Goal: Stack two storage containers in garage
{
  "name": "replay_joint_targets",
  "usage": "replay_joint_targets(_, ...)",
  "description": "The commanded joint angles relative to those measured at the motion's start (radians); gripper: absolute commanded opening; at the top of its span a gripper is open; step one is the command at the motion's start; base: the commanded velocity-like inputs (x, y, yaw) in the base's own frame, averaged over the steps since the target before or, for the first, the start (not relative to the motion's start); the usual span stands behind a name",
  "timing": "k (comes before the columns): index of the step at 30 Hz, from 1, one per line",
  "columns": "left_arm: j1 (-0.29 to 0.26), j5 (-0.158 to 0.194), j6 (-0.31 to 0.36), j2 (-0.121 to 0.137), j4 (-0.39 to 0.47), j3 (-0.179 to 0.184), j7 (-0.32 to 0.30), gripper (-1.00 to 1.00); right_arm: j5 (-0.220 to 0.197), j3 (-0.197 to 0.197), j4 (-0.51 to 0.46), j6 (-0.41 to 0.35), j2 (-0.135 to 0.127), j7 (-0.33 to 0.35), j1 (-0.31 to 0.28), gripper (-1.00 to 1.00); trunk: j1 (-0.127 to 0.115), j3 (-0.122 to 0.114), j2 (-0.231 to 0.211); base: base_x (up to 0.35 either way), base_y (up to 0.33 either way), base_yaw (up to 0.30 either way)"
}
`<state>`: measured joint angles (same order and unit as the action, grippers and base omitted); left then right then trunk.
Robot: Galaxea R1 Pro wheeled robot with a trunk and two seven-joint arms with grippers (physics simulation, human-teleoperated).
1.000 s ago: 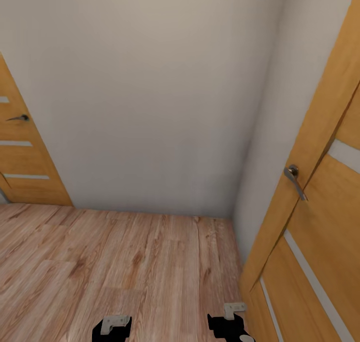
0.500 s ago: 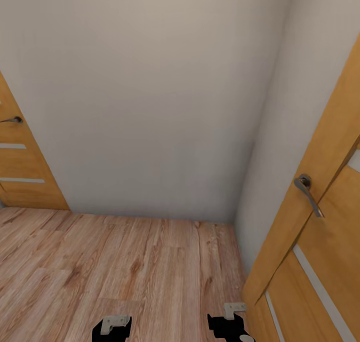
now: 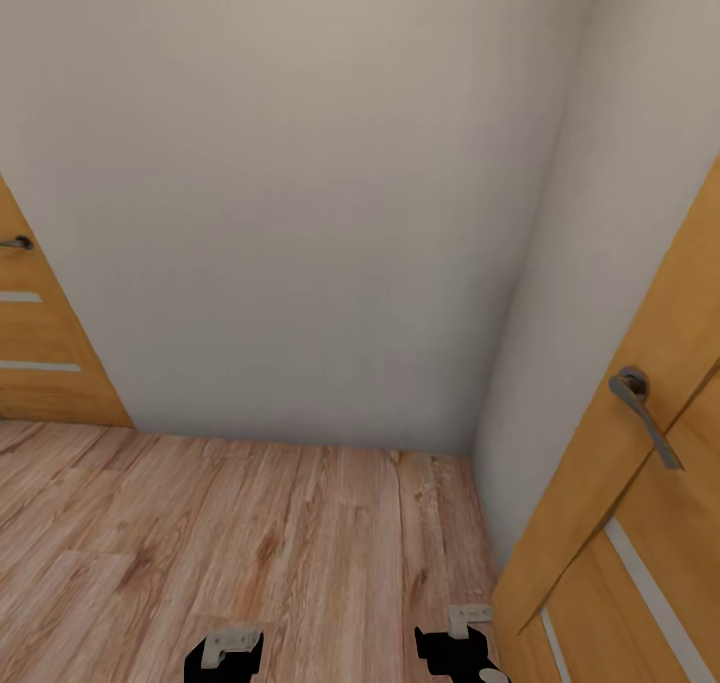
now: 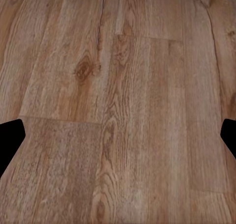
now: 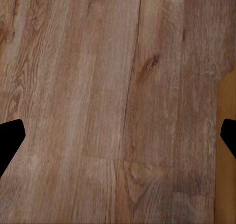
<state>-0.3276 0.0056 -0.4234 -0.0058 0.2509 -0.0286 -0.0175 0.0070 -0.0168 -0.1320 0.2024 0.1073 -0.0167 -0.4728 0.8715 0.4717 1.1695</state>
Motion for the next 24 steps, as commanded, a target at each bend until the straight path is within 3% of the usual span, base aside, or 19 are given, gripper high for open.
replay_joint_targets(1, -0.001, 0.001, -0.003, 0.0, -0.001, -0.003, -0.002, 1.0, 0.001, -0.002, 0.001, 0.003, 0.0, -0.002, -0.001, 1.0, 0.0, 0.001, 0.001, 0.078, 0.0, 0.0)
replay_joint_targets(13, -0.001, 0.001, -0.003, 0.0, -0.001, -0.003, -0.002, 1.0, 0.001, -0.002, 0.001, 0.003, 0.0, -0.002, 0.0, 1.0, 0.0, 0.001, 0.001, 0.217, 0.0, 0.0)
replay_joint_targets(24, -0.001, 0.001, -0.003, 0.0, -0.001, -0.002, -0.002, 1.0, 0.001, -0.002, 0.001, 0.003, 0.0, -0.002, -0.001, 1.0, 0.0, 0.001, 0.001, 0.082, 0.0, 0.0)
